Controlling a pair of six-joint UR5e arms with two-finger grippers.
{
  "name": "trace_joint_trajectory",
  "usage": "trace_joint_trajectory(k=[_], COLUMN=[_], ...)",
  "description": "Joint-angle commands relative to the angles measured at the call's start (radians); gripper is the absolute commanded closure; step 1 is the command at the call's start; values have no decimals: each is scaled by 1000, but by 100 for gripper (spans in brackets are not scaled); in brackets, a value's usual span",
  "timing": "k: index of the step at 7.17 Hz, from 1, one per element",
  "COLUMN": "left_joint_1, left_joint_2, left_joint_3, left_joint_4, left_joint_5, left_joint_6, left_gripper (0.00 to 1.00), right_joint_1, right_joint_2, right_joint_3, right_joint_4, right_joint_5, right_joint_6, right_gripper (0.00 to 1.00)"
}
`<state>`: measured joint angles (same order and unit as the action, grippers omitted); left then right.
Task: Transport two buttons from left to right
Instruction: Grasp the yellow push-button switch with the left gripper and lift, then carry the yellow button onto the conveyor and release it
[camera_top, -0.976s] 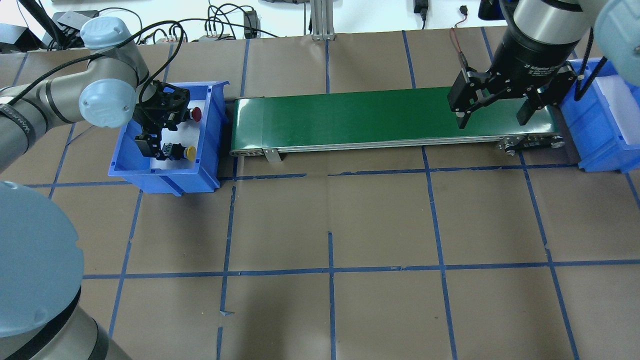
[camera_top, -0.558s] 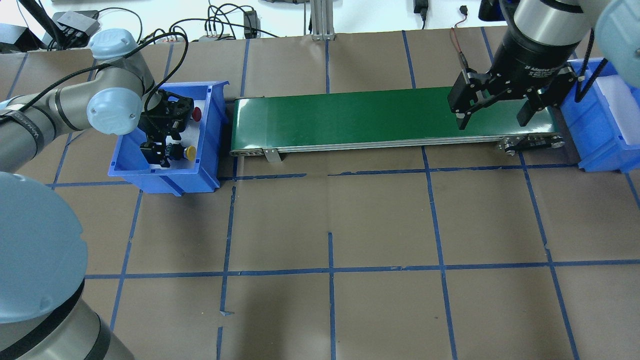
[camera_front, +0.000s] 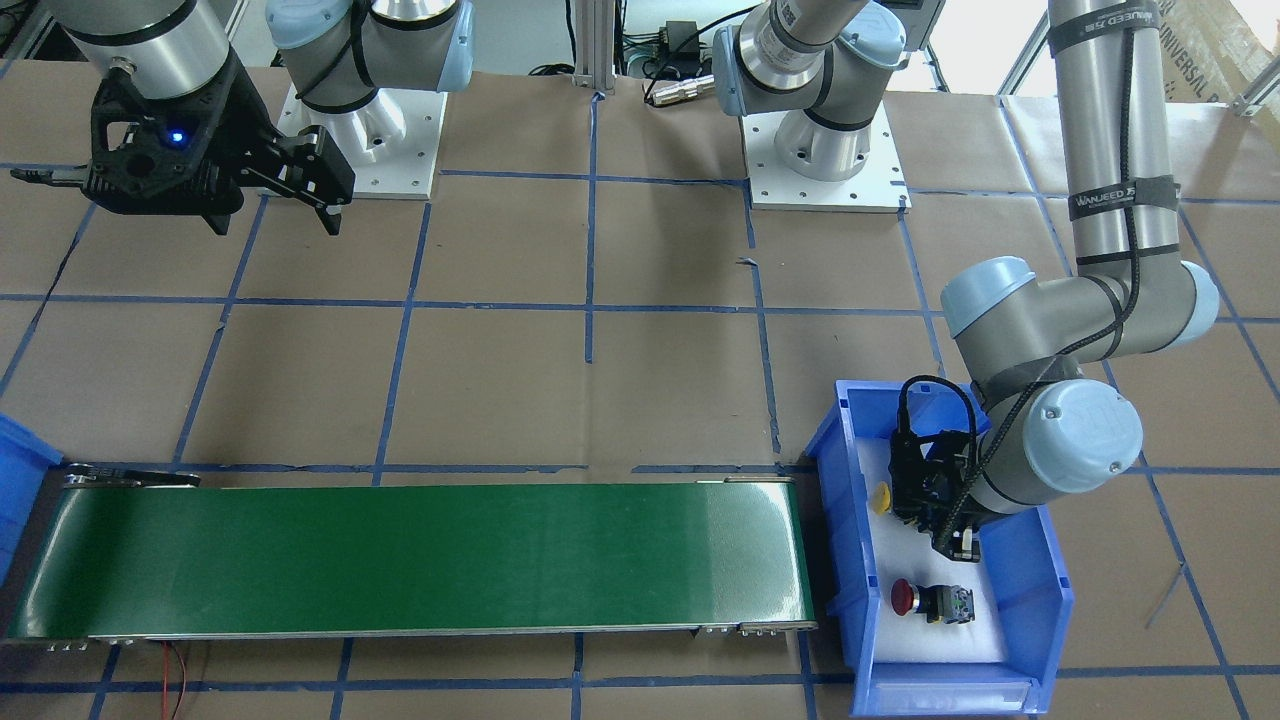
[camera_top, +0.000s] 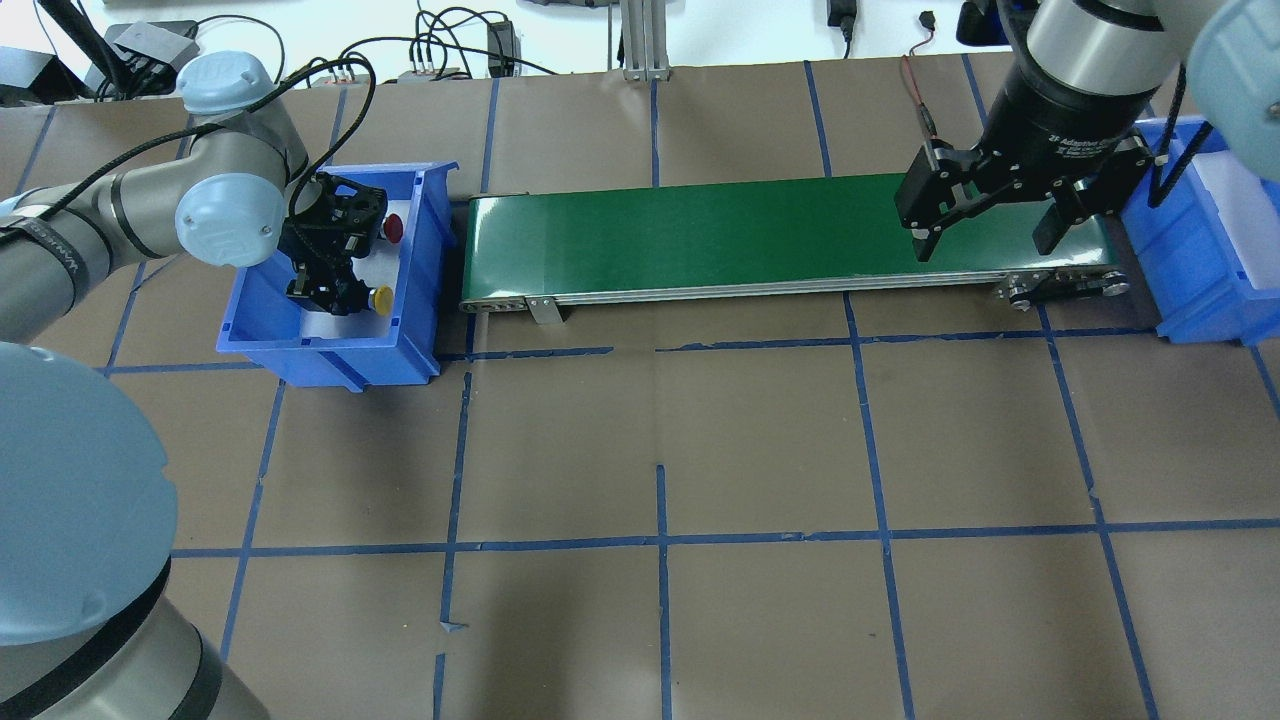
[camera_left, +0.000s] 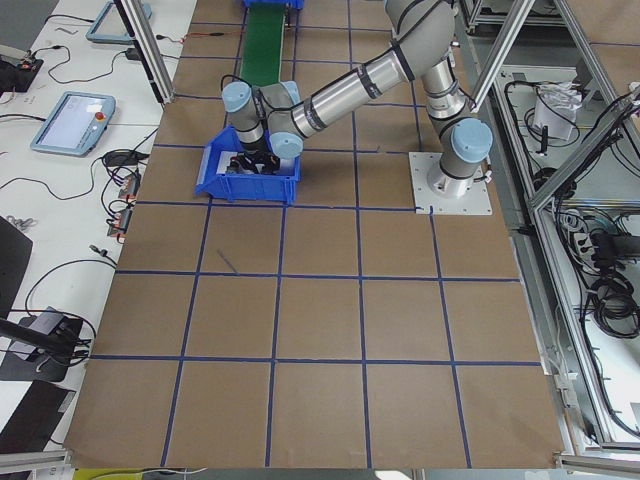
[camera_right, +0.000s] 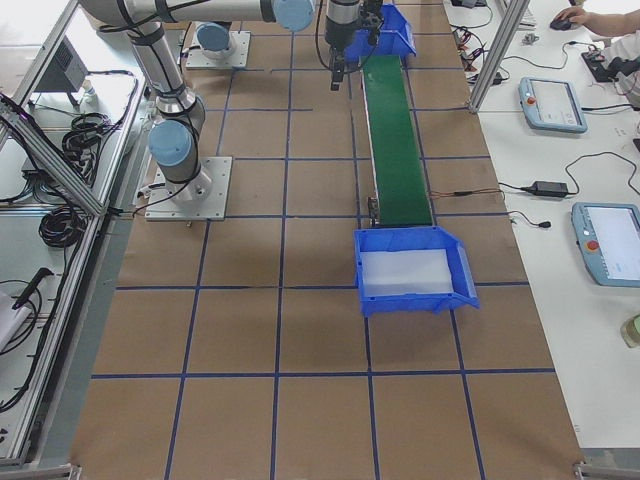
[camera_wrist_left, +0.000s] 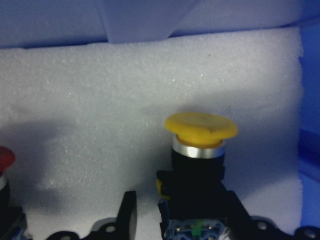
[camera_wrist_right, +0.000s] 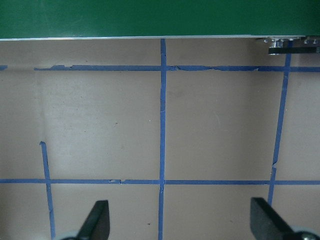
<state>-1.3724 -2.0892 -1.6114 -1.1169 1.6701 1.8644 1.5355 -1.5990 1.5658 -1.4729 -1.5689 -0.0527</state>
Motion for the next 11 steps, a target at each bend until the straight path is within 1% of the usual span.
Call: trace_joint_trajectory(k=[1, 2, 3, 4, 5, 6, 7, 9, 10, 11], left_joint_1=[-4, -14, -17, -28, -77, -149, -196, -288, -325, -352], left_joint_2=[85, 156, 199, 218, 206, 187, 146, -7, -49, -86], left_joint_3=[14, 18, 25, 31, 53, 73, 120, 253, 287, 289], left_joint_4=[-17, -71, -90, -113, -115, -115, -110, -115, -116, -113], left_joint_5=[-3, -6, -9, -42, -94, -96, -98, -93, -73, -82], left_joint_6=[-46, -116, -161, -218, -358, -463, -505, -511, -510, -510], left_gripper=[89, 89, 90, 91, 91, 91, 91, 91, 91, 91], right_joint_1=[0, 0, 0, 0, 0, 0, 0, 0, 0, 0], right_joint_2=[1, 1, 1, 1, 1, 1, 1, -1, -1, -1], right_joint_3=[0, 0, 0, 0, 0, 0, 0, 3, 7, 7], right_joint_4=[-1, -1, -3, -3, -3, -3, -1, -1, -3, -1], right_joint_5=[0, 0, 1, 0, 0, 1, 1, 0, 1, 0], right_joint_6=[-1, -1, -1, -2, -1, -2, -1, -1, -1, 1], right_gripper=[0, 0, 0, 0, 0, 0, 0, 0, 0, 0])
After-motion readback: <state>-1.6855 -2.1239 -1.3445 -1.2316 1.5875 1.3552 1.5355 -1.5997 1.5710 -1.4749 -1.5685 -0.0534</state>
